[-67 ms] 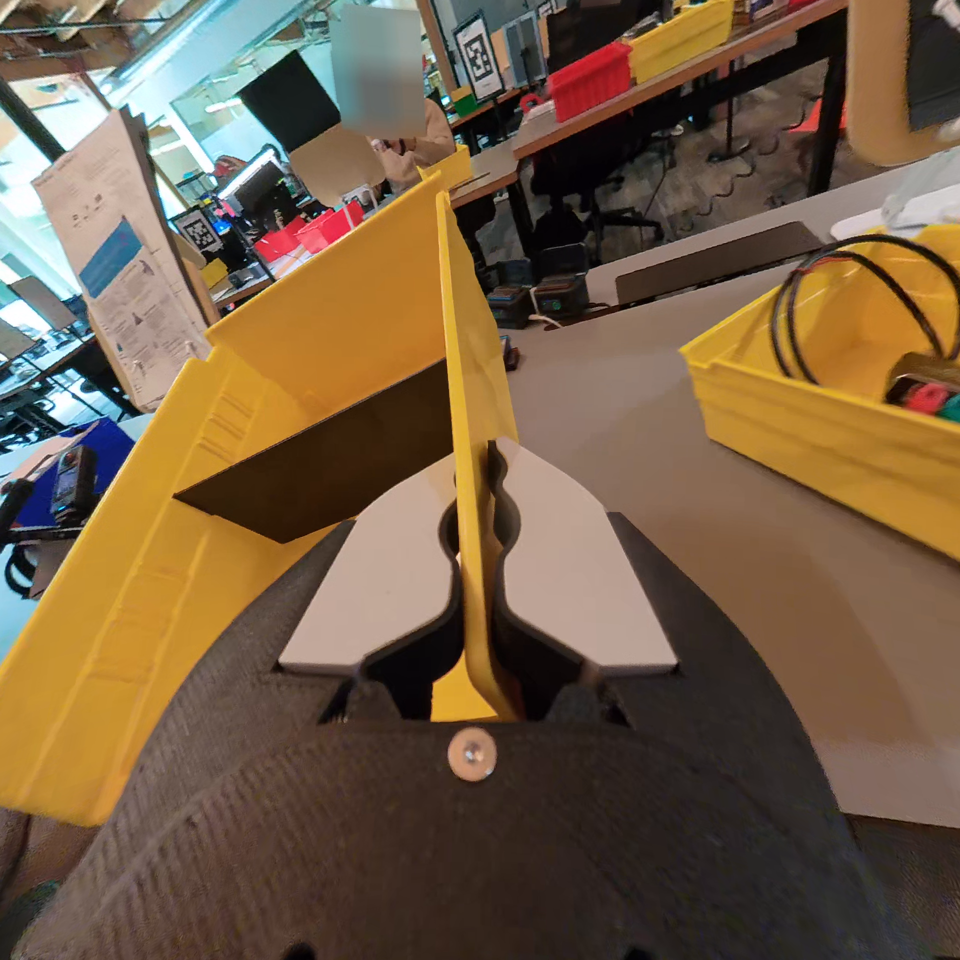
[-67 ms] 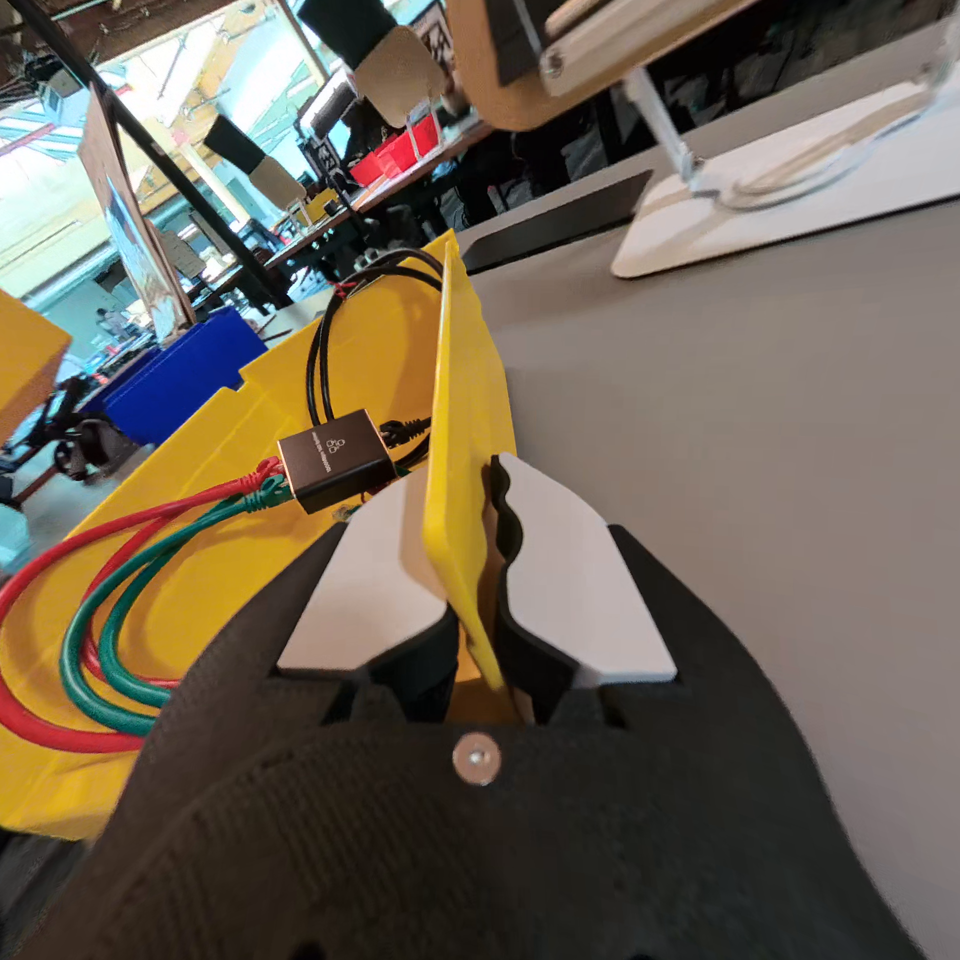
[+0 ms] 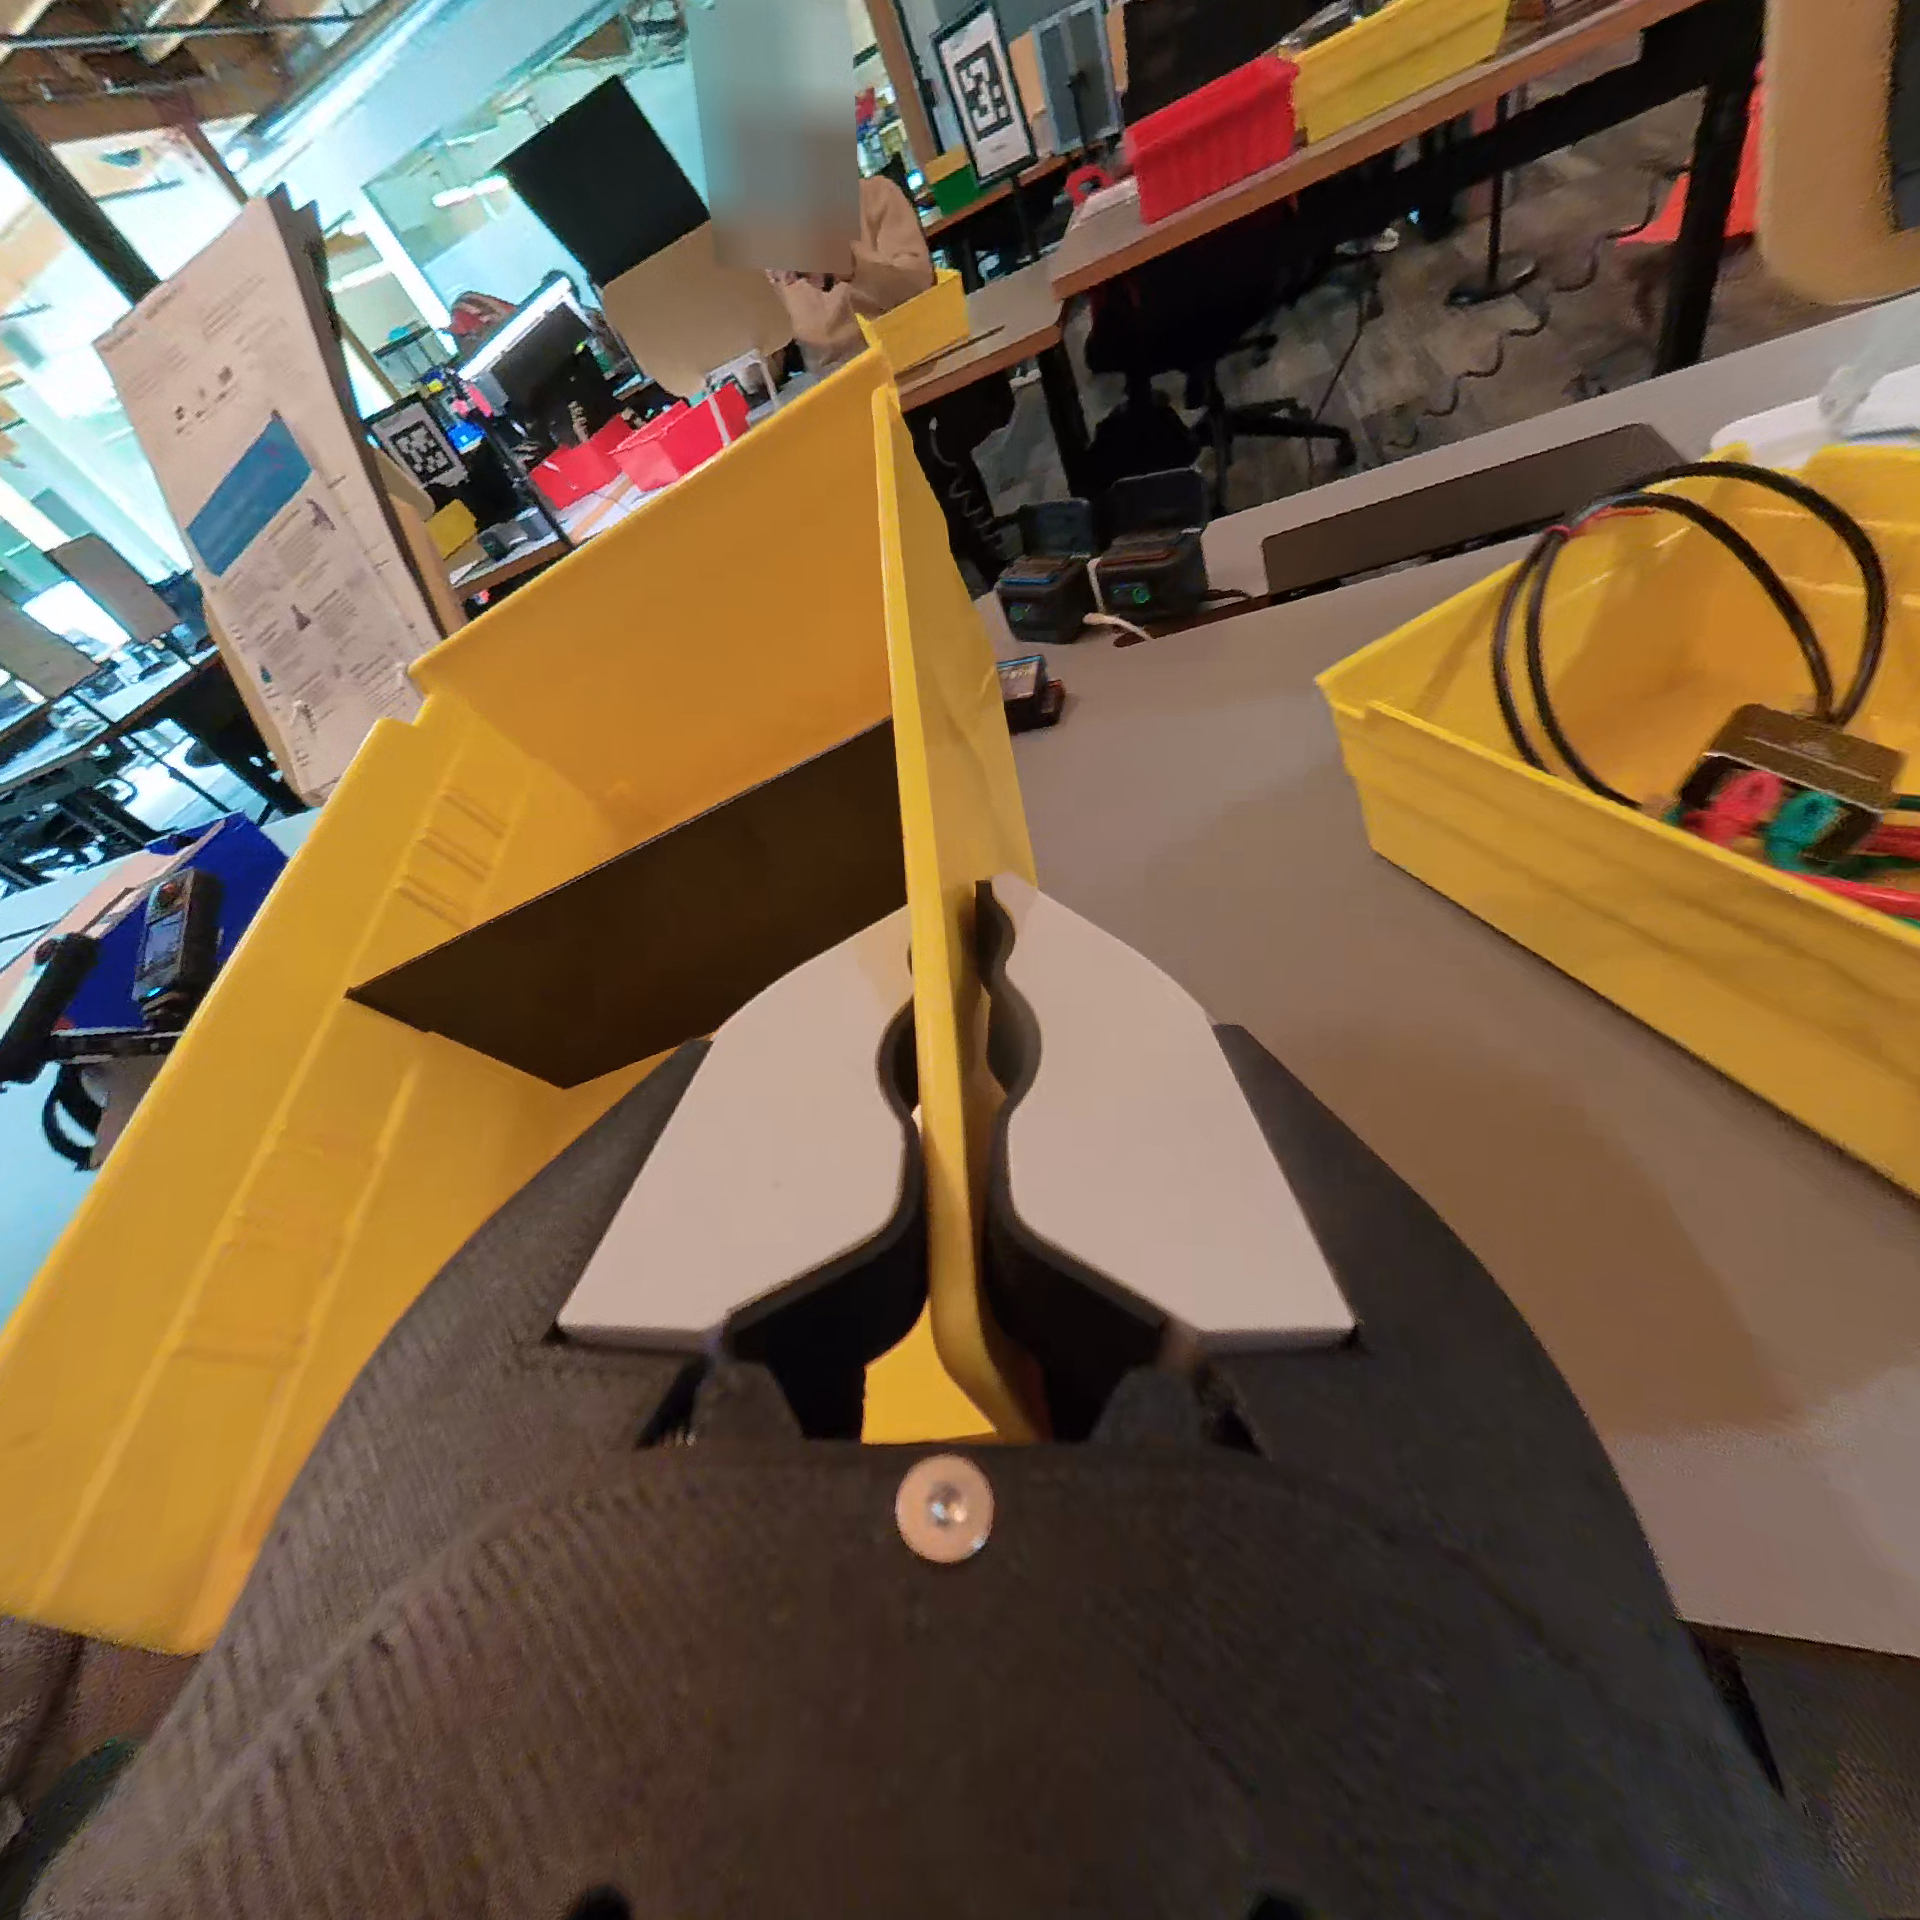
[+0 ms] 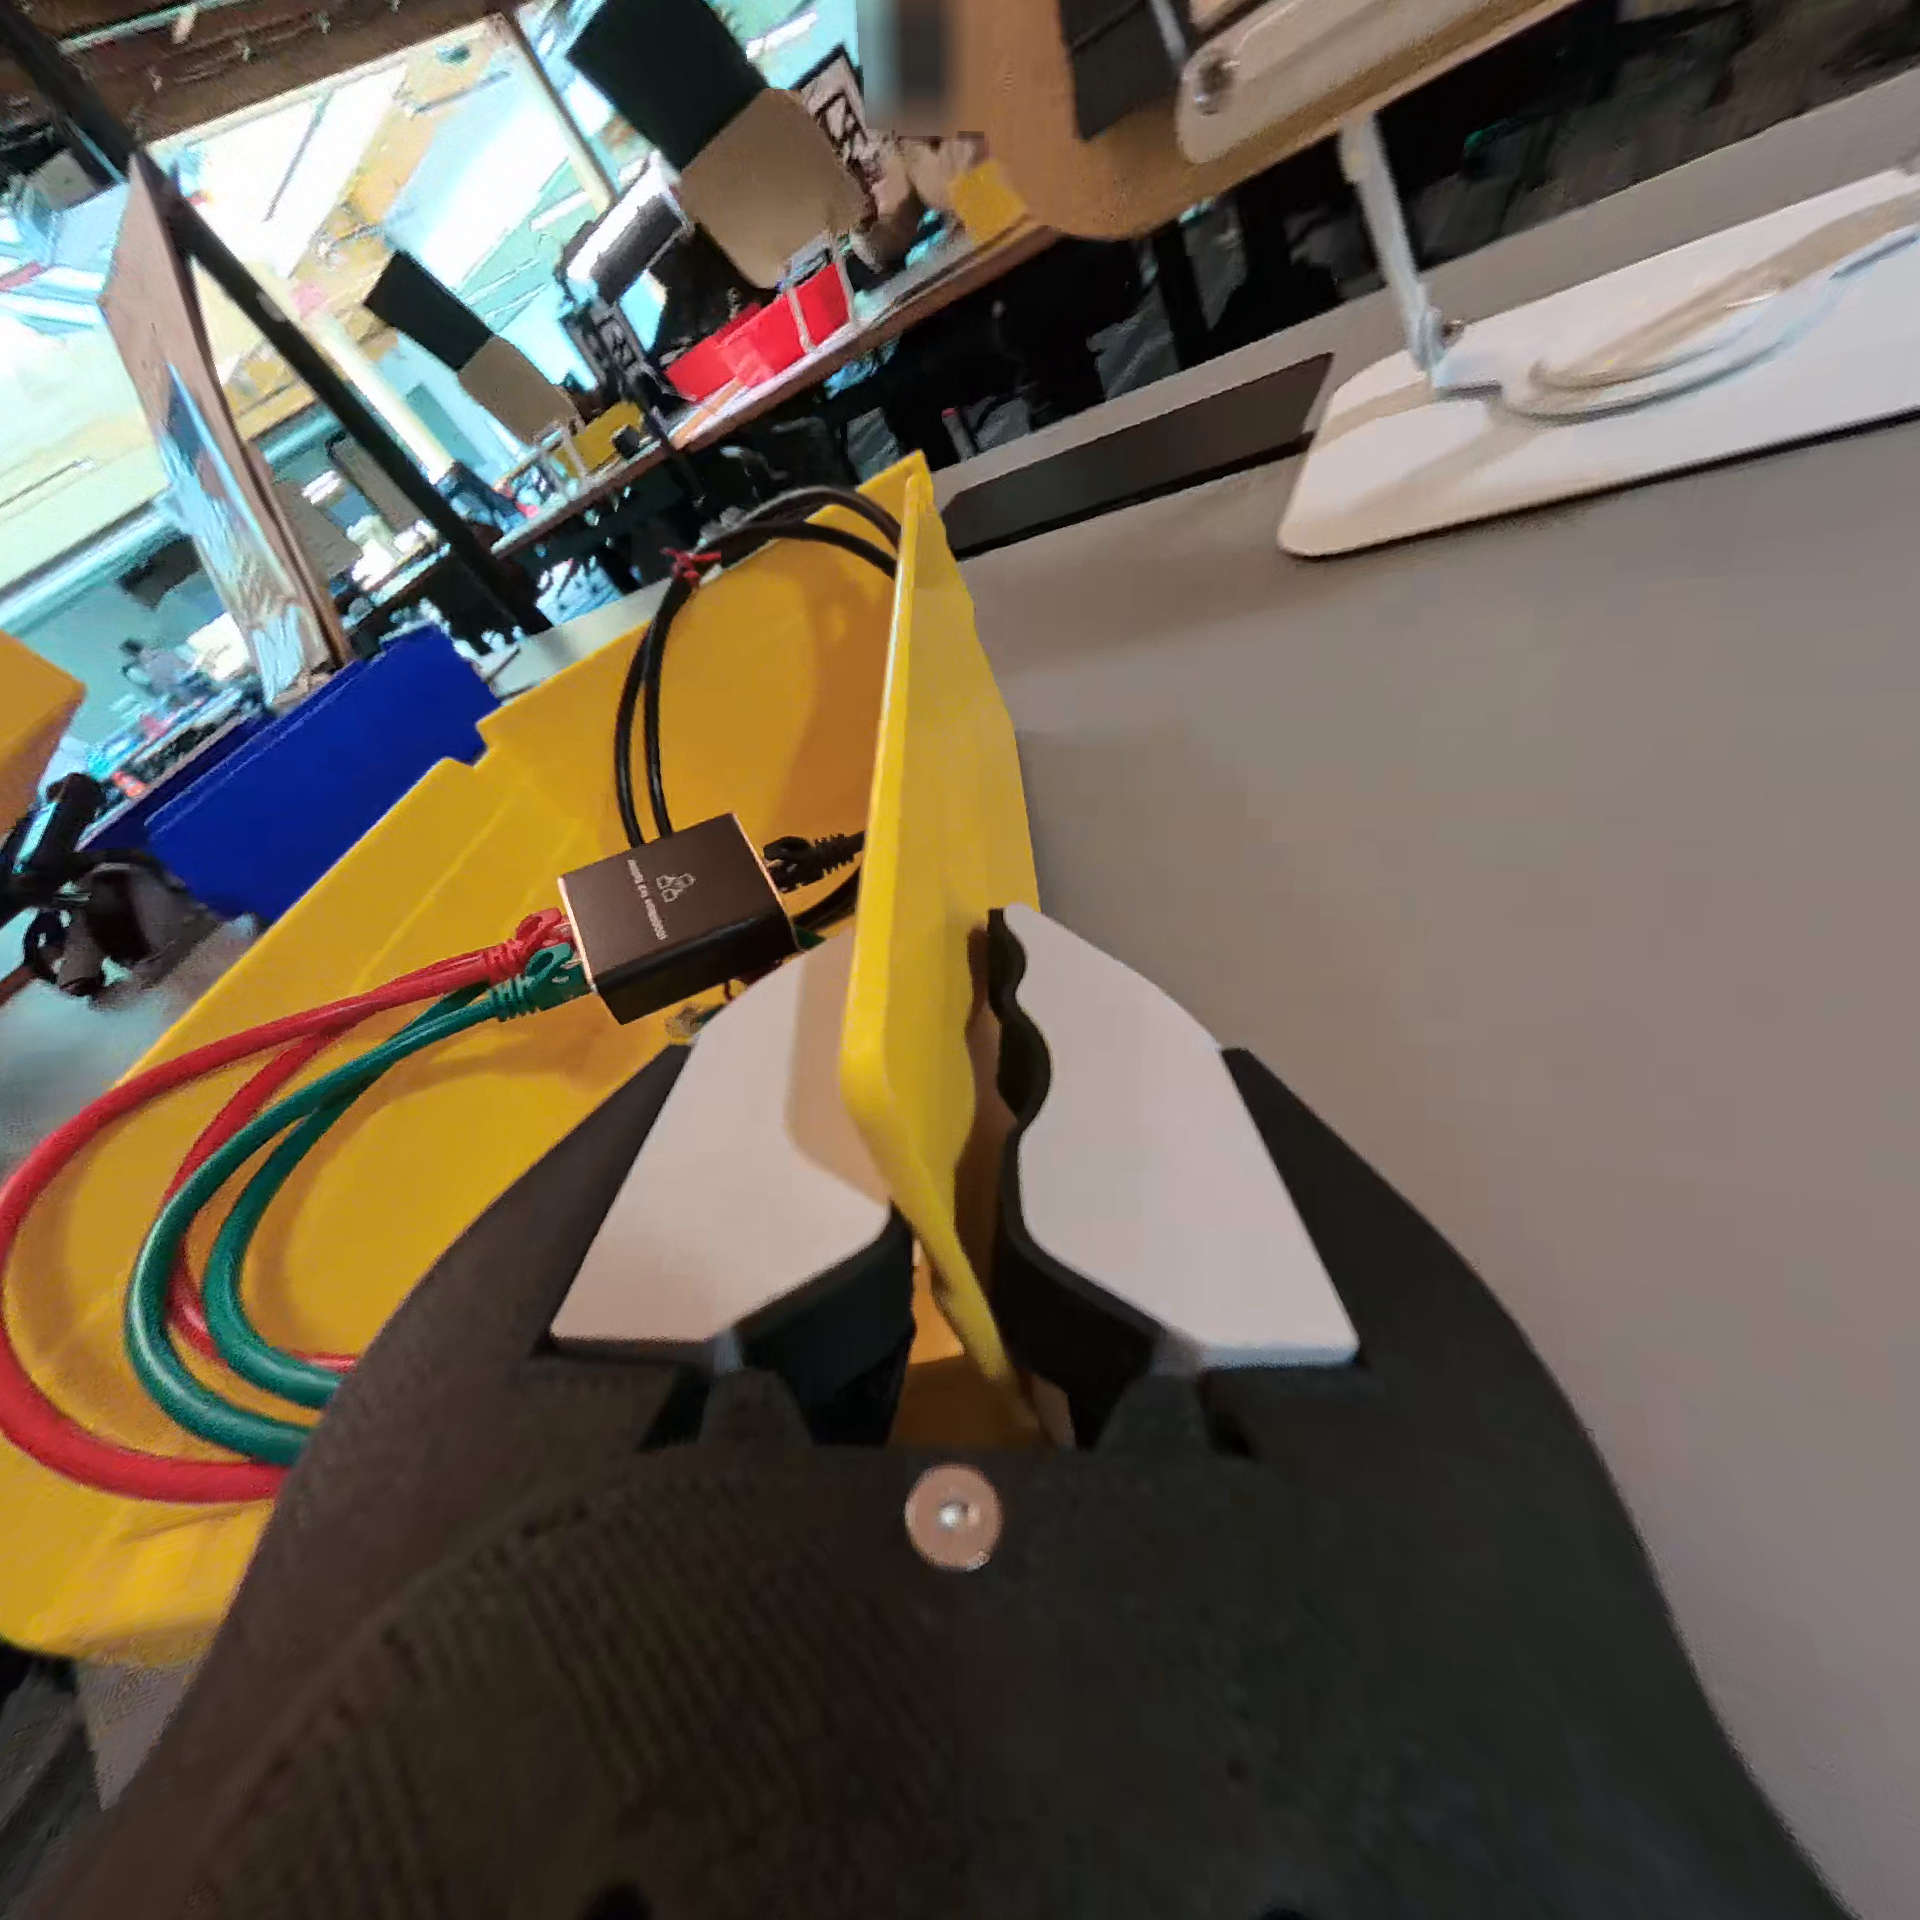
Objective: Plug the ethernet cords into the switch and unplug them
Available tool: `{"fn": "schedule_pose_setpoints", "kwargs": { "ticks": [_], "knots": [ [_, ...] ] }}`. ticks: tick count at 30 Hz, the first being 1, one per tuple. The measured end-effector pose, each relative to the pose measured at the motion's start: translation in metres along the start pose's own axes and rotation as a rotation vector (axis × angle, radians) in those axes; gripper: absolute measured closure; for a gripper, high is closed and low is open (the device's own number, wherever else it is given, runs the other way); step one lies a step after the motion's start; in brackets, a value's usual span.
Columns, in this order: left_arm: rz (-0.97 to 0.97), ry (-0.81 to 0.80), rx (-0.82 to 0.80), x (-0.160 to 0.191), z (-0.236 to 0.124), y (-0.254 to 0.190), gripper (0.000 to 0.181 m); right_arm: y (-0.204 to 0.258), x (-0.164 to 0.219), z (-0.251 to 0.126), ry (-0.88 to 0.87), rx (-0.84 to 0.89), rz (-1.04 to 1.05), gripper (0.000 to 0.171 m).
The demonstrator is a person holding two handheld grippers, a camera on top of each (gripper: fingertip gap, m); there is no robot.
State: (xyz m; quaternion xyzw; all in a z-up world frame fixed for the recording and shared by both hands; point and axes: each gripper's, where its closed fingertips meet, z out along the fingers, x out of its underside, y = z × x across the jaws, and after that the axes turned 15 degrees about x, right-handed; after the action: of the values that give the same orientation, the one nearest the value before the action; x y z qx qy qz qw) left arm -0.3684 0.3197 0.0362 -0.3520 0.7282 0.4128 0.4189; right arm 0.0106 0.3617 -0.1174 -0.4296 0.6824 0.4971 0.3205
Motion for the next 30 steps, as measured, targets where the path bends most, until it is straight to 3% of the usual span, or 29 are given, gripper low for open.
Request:
{"fn": "schedule_pose_setpoints", "kwargs": {
  "ticks": [4, 6, 9, 16, 24, 30],
  "knots": [
    [-0.034, 0.006, -0.019, 0.008, -0.001, 0.013, 0.177, 0.087, 0.034, 0.018, 0.052, -0.126, 0.108, 0.125],
    [-0.054, -0.004, -0.018, 0.01, -0.003, 0.017, 0.177, 0.126, 0.05, 0.023, 0.075, -0.18, 0.081, 0.116],
    [-0.079, -0.03, -0.012, 0.009, -0.005, 0.019, 0.177, 0.174, 0.071, 0.031, 0.114, -0.199, -0.056, 0.113],
    [-0.08, -0.06, -0.009, 0.002, -0.009, 0.019, 0.177, 0.239, 0.097, 0.022, 0.232, -0.327, -0.017, 0.112],
    [-0.068, -0.074, 0.021, -0.007, -0.008, 0.009, 0.176, 0.233, 0.082, -0.016, 0.245, -0.523, -0.087, 0.117],
    [-0.01, -0.087, 0.114, -0.03, 0.001, -0.029, 0.177, 0.141, 0.04, -0.058, 0.139, -0.525, -0.327, 0.12]
  ]
}}
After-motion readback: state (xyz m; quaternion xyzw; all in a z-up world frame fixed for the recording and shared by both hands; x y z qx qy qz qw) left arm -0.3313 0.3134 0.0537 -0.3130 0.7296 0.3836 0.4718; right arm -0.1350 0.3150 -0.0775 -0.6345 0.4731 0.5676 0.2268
